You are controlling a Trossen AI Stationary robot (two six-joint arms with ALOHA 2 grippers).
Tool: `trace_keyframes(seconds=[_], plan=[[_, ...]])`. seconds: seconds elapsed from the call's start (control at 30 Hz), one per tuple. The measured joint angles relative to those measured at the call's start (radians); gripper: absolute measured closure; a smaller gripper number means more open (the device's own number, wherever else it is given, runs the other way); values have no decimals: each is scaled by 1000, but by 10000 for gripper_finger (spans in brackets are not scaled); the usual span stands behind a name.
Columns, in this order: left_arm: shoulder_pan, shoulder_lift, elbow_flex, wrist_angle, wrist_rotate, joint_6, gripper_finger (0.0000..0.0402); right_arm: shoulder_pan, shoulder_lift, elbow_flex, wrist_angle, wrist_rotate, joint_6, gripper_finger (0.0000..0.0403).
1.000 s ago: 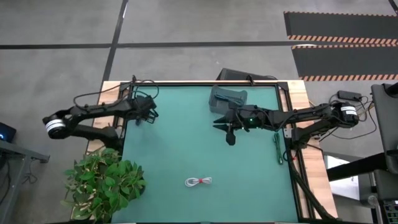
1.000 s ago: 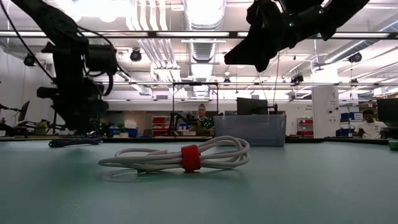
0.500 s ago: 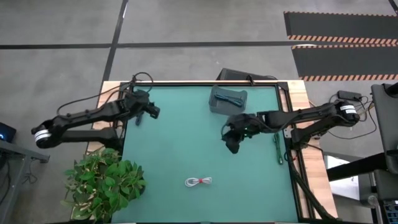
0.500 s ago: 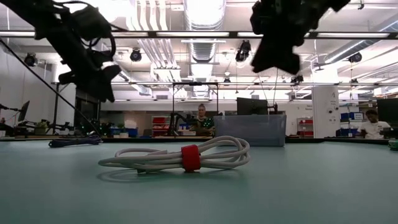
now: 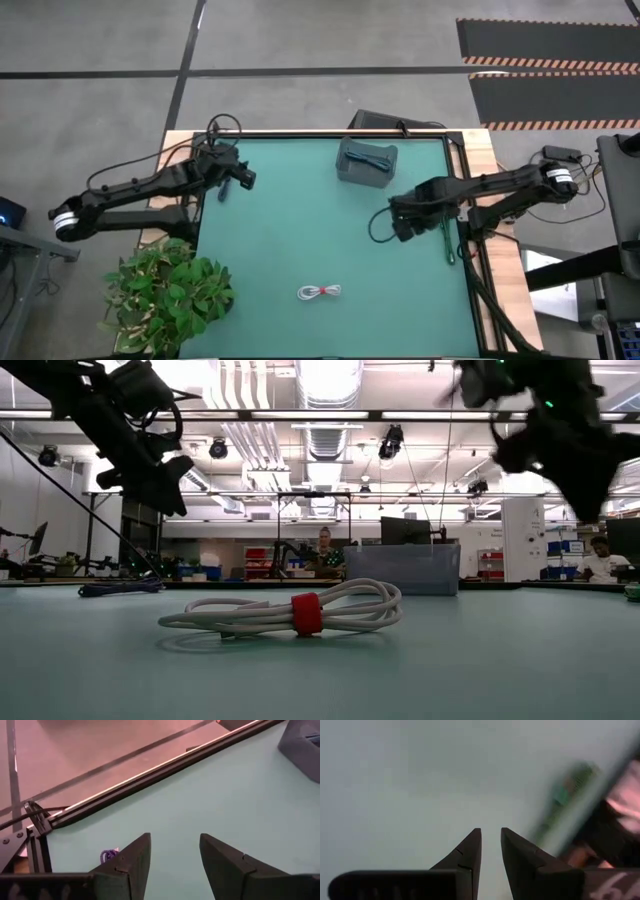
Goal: Pick and place USB-C Cables
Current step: Put the green USB cable into the black bin
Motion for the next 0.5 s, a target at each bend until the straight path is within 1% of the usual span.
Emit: trace_keyframes(seconds=[0.13,0.27,0.37,0.5], plan=[[0,11,0,-1,0,8,246,-1,1,-81,-25,-49,73,339],[0,14,0,-1,0,16,246,-14,1,-141,-26,-111,86,339],[0,14,0,-1,0,16,246,-35,0,-167,-25,-171,67,336],[0,14,0,-2,0,42,246,-75,0,-192,-19,-166,57,313]])
